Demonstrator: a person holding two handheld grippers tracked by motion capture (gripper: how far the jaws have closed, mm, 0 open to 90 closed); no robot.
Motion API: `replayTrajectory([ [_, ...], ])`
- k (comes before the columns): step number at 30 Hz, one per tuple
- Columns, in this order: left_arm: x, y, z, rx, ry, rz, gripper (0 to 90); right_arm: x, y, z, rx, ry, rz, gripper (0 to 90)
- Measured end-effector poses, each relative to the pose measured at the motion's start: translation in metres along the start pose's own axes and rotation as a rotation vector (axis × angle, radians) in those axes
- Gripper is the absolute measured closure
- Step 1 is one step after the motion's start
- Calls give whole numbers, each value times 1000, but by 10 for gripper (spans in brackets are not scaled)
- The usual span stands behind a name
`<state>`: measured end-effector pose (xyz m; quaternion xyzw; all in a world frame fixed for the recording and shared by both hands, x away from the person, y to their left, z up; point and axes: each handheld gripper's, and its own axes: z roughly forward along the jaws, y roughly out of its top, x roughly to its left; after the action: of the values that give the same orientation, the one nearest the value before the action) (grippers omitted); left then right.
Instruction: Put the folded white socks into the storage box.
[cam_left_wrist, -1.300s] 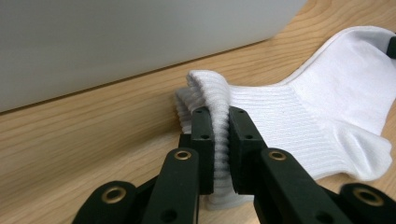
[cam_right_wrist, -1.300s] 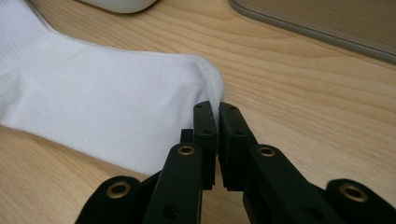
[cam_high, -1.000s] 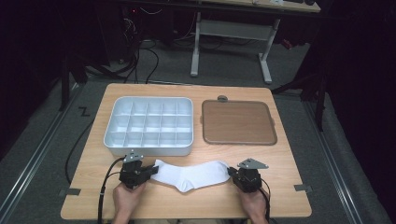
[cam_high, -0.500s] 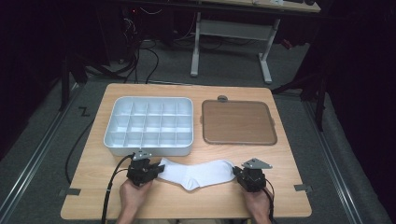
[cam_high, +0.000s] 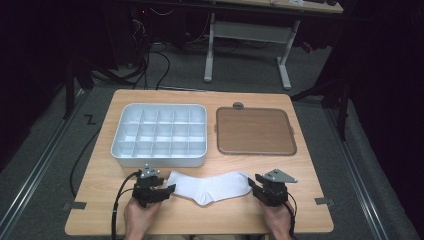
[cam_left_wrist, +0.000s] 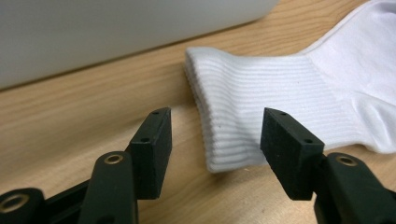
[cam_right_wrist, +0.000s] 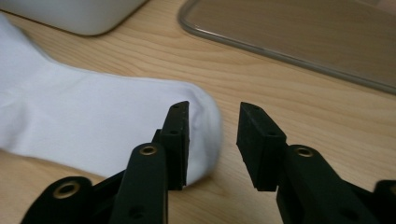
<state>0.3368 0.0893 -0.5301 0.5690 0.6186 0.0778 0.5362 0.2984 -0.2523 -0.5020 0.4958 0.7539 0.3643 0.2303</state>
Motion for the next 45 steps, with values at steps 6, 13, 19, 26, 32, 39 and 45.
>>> replayTrajectory([
  [6,-6,-5,1,-10,24,31,487,32,10,7,1,119,-68,753],
  [13,-11,-10,3,-27,34,51,622,72,15,32,55,220,-143,798],
  [19,-10,-8,3,-10,25,30,735,89,16,44,65,243,-154,805],
  [26,-8,-5,3,8,13,-9,789,84,11,43,70,239,-146,827],
  [32,-8,-3,1,10,-6,-18,806,85,13,43,78,251,-156,881],
  [39,-11,4,-7,3,-49,-40,809,90,16,48,94,264,-169,900],
  [45,-14,8,-12,-2,-80,-61,811,95,16,51,107,274,-181,900],
])
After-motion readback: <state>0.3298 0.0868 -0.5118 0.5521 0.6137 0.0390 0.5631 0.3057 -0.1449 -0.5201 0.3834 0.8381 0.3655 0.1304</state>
